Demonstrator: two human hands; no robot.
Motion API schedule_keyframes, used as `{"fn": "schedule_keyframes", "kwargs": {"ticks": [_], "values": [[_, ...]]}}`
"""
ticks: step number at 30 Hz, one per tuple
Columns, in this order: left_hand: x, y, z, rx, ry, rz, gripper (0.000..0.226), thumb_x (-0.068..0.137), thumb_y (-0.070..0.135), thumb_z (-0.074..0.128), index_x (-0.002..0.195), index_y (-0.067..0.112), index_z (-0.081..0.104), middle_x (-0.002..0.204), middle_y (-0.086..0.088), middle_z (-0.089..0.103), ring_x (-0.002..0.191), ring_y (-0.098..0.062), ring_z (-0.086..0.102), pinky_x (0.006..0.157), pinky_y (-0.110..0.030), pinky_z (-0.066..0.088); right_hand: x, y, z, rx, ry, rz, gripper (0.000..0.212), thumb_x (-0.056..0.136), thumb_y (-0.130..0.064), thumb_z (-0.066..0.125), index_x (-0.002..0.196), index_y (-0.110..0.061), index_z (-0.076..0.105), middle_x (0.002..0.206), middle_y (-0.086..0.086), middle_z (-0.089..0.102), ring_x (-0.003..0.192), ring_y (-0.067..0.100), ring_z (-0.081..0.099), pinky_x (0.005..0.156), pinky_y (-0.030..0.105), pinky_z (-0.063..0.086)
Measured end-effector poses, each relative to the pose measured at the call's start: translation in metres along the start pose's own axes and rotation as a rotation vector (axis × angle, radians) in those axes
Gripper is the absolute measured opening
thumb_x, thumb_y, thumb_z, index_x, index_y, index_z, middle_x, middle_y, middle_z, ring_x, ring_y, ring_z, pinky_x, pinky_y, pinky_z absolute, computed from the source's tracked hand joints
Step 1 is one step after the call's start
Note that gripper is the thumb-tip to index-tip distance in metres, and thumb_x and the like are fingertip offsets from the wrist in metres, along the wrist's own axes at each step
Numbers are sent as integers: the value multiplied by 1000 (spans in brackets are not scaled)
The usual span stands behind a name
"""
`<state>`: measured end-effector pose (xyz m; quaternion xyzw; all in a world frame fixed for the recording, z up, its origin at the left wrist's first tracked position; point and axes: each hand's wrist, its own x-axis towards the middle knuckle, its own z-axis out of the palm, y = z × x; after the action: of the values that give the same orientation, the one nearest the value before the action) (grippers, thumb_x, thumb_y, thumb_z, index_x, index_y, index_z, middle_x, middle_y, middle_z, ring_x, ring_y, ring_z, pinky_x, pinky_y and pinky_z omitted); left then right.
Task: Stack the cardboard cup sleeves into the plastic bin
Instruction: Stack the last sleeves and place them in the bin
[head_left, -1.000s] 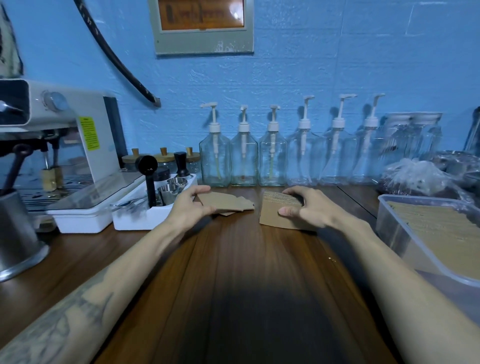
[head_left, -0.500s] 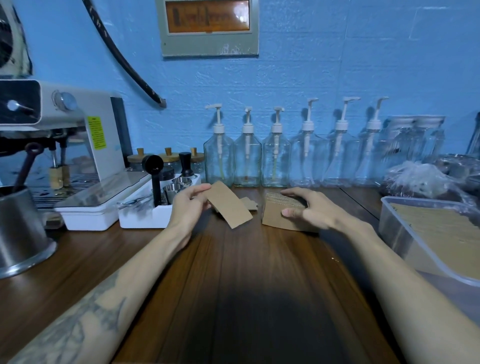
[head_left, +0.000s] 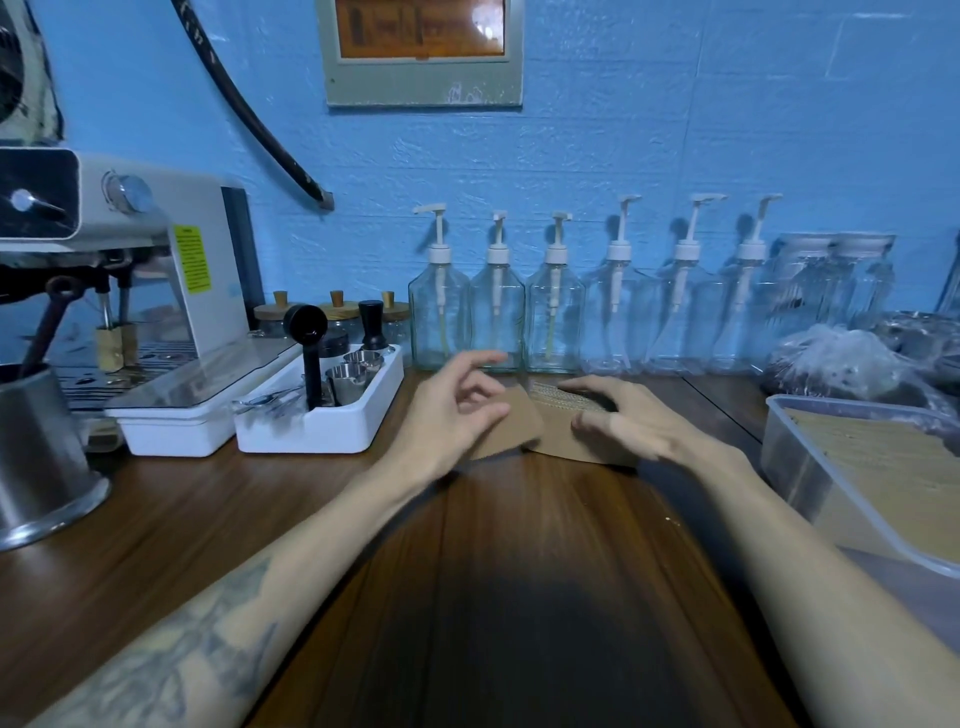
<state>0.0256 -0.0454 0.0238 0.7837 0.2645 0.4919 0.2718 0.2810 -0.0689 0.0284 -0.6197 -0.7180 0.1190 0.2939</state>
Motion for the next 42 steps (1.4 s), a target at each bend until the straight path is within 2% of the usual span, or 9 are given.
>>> {"fn": "schedule_keyframes", "kwargs": {"ticks": [6, 10, 13, 18, 22, 29, 34, 38, 42], "values": [[-4, -18, 0, 384, -16, 117, 19, 82, 39, 75, 101, 37, 76, 83, 34, 63, 87, 1, 53, 79, -26, 41, 0, 0, 1, 25, 8, -4, 56, 82, -49, 51, 137, -38, 53, 141, -4, 54, 120, 13, 47, 93, 31, 35], [-5, -23, -1, 360, 5, 61, 25, 82, 31, 77, 107, 37, 74, 86, 19, 64, 91, -8, 49, 83, -28, 40, 2, 6, 4, 26, 25, -15, 40, 97, -53, 48, 134, -38, 56, 144, -7, 53, 127, 10, 45, 97, 28, 29], [-6, -21, 4, 314, -52, 43, 39, 81, 18, 78, 116, 33, 69, 101, 11, 56, 101, -5, 50, 93, -23, 40, 3, 5, 6, 6, 53, -4, 49, 99, -61, 35, 135, -35, 57, 143, -5, 54, 131, 14, 45, 96, 28, 28], [-5, -13, 26, 205, -111, 38, 66, 80, 10, 78, 134, 35, 50, 125, 6, 45, 121, -3, 47, 111, -24, 36, 2, 0, 9, 74, 84, 43, 72, 89, -79, 18, 133, -40, 58, 149, -5, 49, 138, 16, 42, 100, 29, 27], [-1, -17, 37, 94, -115, -122, 89, 81, 14, 79, 147, 35, 23, 148, -1, 37, 139, -11, 38, 117, -31, 30, 1, -6, 9, 118, 92, 48, 81, 78, -91, 10, 122, -47, 63, 147, -7, 51, 135, 15, 44, 100, 32, 27], [14, -25, 55, 20, -261, -412, 118, 84, 43, 73, 152, 22, -22, 164, -3, 12, 147, -17, 25, 121, -37, 23, 4, -8, 13, 140, 63, 30, 84, 76, -93, 19, 126, -42, 62, 144, -9, 54, 130, 11, 48, 102, 34, 33], [17, -29, 59, 86, -281, -369, 102, 87, 47, 68, 156, 22, -3, 160, -5, 26, 144, -19, 31, 119, -41, 27, 5, -6, 9, 74, 2, -28, 58, 84, -69, 58, 133, -38, 57, 138, -7, 59, 122, 11, 53, 100, 30, 41], [17, -31, 57, 67, -240, -344, 95, 87, 43, 70, 156, 18, 10, 156, -4, 33, 140, -19, 37, 117, -40, 31, 6, -7, 5, 69, -20, -41, 55, 89, -54, 64, 139, -31, 55, 142, -4, 56, 127, 14, 52, 109, 34, 40], [19, -33, 50, 88, -243, -327, 87, 87, 35, 72, 154, 14, 22, 146, -2, 47, 125, -10, 49, 100, -15, 41, 6, -7, 3, 57, -31, -8, 67, 84, -55, 69, 143, -27, 51, 144, -1, 54, 129, 15, 50, 108, 32, 39]]}}
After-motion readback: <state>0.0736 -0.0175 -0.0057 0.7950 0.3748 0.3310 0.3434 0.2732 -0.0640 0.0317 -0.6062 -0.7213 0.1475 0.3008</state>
